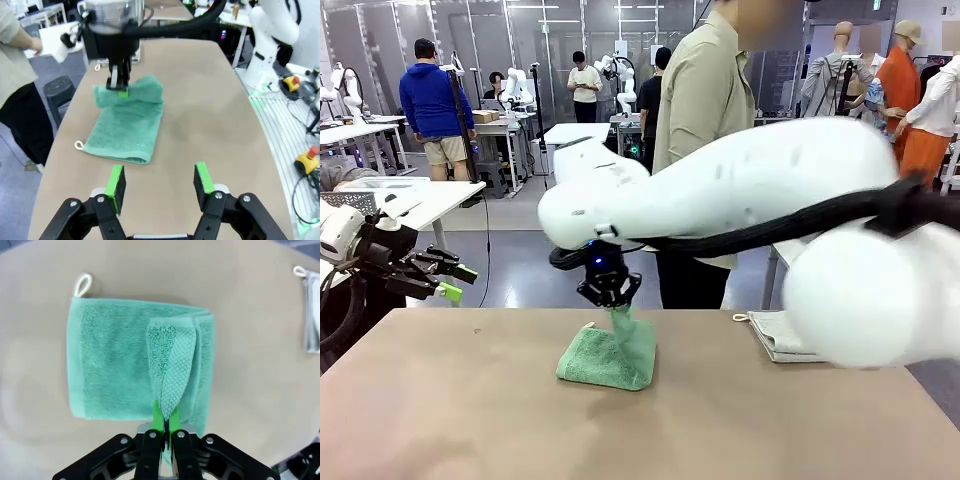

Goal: Fold the towels and place them in the basket.
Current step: When a person lays out a Towel with hook on the table, fold it in half twice.

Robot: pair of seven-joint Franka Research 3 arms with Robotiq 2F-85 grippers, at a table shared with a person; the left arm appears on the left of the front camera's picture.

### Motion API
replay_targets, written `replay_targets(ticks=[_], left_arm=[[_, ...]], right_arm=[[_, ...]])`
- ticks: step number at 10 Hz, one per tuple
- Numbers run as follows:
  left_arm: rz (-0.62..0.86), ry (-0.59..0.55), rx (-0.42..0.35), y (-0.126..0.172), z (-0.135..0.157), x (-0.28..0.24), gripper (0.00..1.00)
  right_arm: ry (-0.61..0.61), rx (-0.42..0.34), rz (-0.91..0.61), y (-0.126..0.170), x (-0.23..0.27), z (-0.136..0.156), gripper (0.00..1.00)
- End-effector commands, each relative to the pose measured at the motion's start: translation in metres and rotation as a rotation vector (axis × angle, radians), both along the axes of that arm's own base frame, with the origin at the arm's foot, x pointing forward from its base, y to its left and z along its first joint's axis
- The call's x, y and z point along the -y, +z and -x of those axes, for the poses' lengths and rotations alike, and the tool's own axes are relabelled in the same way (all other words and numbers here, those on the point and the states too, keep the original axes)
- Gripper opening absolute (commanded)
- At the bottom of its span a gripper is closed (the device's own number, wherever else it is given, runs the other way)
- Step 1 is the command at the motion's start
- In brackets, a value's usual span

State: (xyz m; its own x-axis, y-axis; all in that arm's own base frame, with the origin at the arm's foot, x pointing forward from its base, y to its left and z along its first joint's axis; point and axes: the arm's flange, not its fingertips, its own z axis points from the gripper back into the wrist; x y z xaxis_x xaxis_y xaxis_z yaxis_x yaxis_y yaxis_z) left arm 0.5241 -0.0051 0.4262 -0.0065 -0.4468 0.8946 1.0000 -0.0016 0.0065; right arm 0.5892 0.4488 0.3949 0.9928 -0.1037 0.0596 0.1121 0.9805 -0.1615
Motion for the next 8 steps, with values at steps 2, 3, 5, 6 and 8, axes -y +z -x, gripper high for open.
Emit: replay_targets(ticks=[2, 3, 5, 6, 8], left_arm=[[-0.02, 0.007, 0.007, 0.0, 0.004, 0.0, 0.7], [-0.02, 0.007, 0.007, 0.0, 0.004, 0.0, 0.7], [-0.02, 0.007, 0.007, 0.0, 0.004, 0.0, 0.7], [-0.02, 0.007, 0.007, 0.0, 0.004, 0.0, 0.7], [-0.02, 0.007, 0.007, 0.0, 0.004, 0.0, 0.7]], right_arm=[[-0.136, 0.017, -0.043, -0.006, -0.042, -0.027, 0.0], [-0.154, 0.001, -0.054, -0.012, -0.049, -0.027, 0.0], [-0.189, 0.026, -0.081, -0.022, -0.061, -0.029, 0.0], [-0.202, 0.034, -0.1, -0.025, -0.065, -0.03, 0.0], [-0.201, 0.0, -0.121, -0.032, -0.068, -0.029, 0.0]])
